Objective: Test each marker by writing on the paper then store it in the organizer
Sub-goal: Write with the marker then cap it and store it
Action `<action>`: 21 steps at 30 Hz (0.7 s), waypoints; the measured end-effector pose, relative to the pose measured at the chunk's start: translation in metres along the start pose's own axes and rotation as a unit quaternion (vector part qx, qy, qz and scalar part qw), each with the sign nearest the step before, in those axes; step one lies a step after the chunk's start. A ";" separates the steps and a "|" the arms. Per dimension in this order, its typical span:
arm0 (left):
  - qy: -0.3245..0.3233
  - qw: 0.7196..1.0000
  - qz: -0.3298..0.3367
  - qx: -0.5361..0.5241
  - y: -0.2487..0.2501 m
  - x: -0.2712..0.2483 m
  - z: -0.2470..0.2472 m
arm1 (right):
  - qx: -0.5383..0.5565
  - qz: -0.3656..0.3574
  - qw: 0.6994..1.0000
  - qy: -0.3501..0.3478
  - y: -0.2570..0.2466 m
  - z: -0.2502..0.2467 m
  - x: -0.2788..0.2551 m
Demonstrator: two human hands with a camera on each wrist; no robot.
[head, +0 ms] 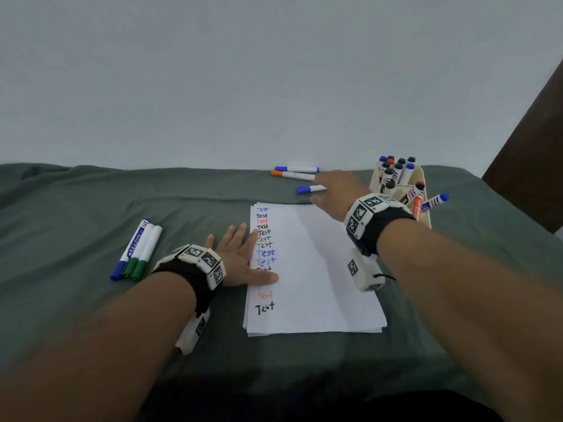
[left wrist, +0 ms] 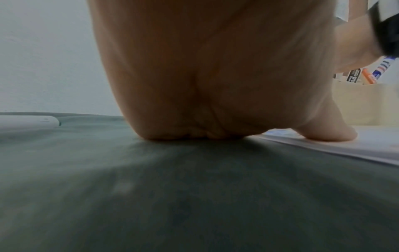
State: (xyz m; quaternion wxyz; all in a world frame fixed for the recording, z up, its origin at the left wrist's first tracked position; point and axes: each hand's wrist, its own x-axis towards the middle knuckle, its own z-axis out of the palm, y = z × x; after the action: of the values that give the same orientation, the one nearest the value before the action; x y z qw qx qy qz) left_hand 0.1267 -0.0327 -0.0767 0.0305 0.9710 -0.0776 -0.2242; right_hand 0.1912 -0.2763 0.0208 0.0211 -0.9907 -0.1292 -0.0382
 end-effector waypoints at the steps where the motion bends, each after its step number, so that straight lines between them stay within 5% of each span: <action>1: 0.002 1.000 0.000 -0.001 0.000 0.001 0.001 | 0.002 0.009 1.000 -0.017 -0.001 0.003 0.008; 17: 0.001 1.000 0.001 -0.013 0.002 0.000 0.001 | -0.153 -0.013 0.973 -0.171 -0.003 0.053 0.125; 21: 0.001 1.000 -0.001 -0.011 0.002 0.000 0.001 | -0.157 -0.022 0.980 -0.119 -0.002 0.061 0.122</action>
State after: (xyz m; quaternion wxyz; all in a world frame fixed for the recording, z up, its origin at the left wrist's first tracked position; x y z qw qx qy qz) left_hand 0.1262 -0.0342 -0.0777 0.0409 0.9710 -0.0740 -0.2238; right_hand 0.3131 -0.2403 -0.0302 -0.1514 -0.9760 -0.1446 0.0598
